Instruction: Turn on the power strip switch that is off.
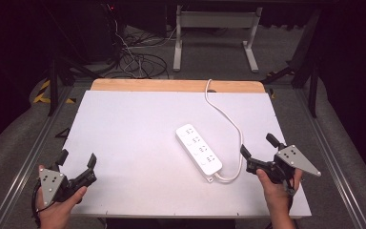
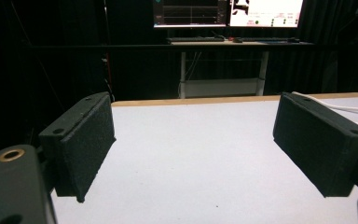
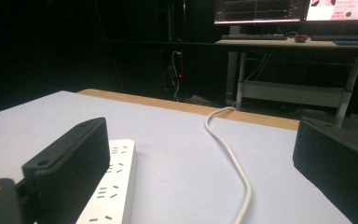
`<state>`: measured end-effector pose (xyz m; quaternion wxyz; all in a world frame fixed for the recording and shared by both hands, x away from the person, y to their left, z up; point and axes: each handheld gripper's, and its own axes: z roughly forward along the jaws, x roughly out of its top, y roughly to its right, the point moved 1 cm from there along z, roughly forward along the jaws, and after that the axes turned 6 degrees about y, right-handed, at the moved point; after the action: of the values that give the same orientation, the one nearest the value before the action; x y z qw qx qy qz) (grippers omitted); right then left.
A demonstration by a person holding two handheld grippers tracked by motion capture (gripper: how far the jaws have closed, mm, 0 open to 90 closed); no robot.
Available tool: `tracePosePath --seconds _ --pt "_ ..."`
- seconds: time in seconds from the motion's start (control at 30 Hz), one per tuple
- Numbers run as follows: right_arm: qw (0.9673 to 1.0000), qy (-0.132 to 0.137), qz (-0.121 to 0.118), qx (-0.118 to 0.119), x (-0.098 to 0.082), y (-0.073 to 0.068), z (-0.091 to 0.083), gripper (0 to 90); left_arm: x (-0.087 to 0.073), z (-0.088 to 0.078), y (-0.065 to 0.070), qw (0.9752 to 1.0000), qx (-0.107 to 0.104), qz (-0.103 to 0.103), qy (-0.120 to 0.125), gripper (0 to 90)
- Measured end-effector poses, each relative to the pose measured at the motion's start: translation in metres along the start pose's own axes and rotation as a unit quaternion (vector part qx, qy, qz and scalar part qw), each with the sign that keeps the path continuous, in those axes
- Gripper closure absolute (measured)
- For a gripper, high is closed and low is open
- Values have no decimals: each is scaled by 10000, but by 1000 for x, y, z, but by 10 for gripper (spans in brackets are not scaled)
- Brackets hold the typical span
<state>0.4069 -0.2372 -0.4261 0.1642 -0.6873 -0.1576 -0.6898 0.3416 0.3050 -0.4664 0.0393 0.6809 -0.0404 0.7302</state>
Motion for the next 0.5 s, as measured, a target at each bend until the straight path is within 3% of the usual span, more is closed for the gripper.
tracePosePath --seconds 0.5 --pt "10000 -71 -15 -15 -2 -1 1 61 0 1 1 10000 -16 -11 4 132"
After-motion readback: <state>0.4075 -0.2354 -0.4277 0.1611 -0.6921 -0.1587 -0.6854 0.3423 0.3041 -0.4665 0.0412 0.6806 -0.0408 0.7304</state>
